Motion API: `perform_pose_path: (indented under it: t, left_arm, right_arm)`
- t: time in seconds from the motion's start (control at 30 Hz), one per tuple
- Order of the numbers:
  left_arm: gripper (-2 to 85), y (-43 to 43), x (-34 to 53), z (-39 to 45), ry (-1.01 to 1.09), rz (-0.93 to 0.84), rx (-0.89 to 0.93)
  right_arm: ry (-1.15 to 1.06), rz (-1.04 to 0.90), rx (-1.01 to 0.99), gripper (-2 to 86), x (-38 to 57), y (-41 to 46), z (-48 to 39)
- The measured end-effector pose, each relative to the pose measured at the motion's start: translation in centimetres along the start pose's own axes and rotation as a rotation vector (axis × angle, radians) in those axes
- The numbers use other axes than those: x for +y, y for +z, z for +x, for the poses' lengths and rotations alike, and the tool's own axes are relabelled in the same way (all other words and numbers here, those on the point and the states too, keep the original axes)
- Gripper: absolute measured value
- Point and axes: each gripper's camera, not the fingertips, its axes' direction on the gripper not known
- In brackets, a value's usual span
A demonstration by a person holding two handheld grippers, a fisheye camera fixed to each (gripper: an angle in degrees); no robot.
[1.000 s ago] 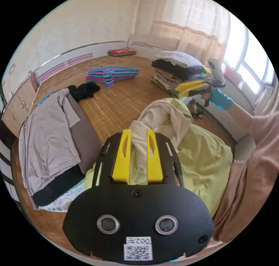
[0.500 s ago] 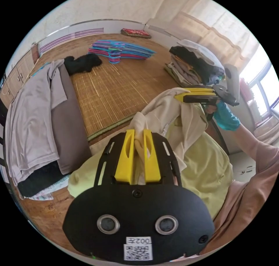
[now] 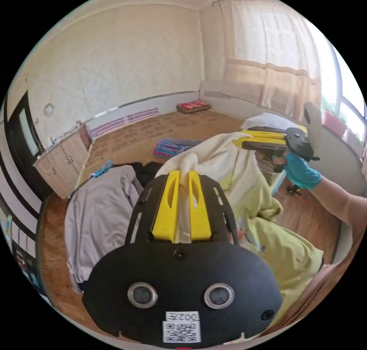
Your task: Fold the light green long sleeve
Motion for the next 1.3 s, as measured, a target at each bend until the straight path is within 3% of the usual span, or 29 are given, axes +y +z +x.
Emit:
perform_pose_path:
  t: [0.17,0.37,0.97,1.3]
  left_arm:
    - [2.2,5.3,-2.1,-0.2,0.014,-0.089,-0.099]
    - [2.7,12.2,-0.4,-1.4,-0.077,-0.286,-0.027]
    - [9.3,8.1,12.5,-2.8,-0.038,-0.399,0.268]
    - [2.7,9.1,18.5,-0.2,-0.022,-0.475,0.116]
  right_arm:
    - [0.109,-0.164,0.016,3.1,-1.6,8.1,2.9]
    - [0.241,-0.377,-0.151,8.1,1.4,16.5,4.4]
    - [0.239,-0.617,-0.259,11.7,13.6,17.7,2.8]
    - [0.315,-0.605,-0.192,1.7,15.1,19.5,0.0]
